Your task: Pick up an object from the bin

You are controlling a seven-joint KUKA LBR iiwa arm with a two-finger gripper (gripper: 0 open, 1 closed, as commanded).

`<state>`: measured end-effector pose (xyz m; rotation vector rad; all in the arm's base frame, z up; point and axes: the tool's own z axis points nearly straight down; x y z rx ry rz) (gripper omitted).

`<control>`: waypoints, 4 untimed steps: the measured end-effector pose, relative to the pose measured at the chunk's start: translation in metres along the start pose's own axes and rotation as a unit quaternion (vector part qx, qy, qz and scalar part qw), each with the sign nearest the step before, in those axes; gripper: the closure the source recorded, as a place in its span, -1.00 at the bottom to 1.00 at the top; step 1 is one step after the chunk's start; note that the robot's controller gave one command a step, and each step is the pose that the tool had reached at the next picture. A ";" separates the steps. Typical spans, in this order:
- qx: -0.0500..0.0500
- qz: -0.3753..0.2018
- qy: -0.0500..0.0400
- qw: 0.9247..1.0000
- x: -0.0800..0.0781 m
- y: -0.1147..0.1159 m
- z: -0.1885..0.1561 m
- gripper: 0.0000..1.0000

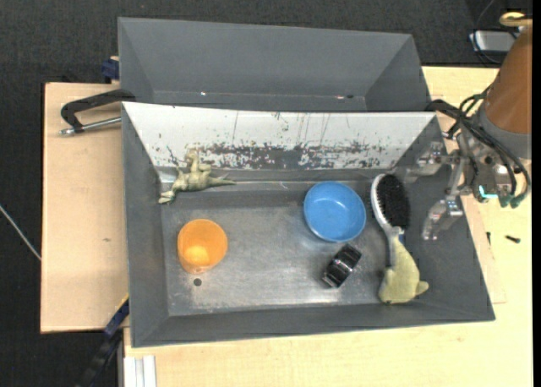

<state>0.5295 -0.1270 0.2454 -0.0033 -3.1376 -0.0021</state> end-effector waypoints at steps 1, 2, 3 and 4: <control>-0.001 -0.086 0.000 0.996 -0.060 0.036 0.126 -1.00; 0.001 -0.092 -0.007 0.996 -0.036 0.066 0.172 -1.00; 0.000 -0.094 -0.002 0.996 -0.035 0.067 0.169 1.00; 0.003 -0.108 -0.009 0.994 -0.037 0.035 0.044 1.00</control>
Offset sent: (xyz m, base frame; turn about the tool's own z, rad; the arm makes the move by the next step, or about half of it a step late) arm 0.0596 0.0337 -0.1226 -0.1704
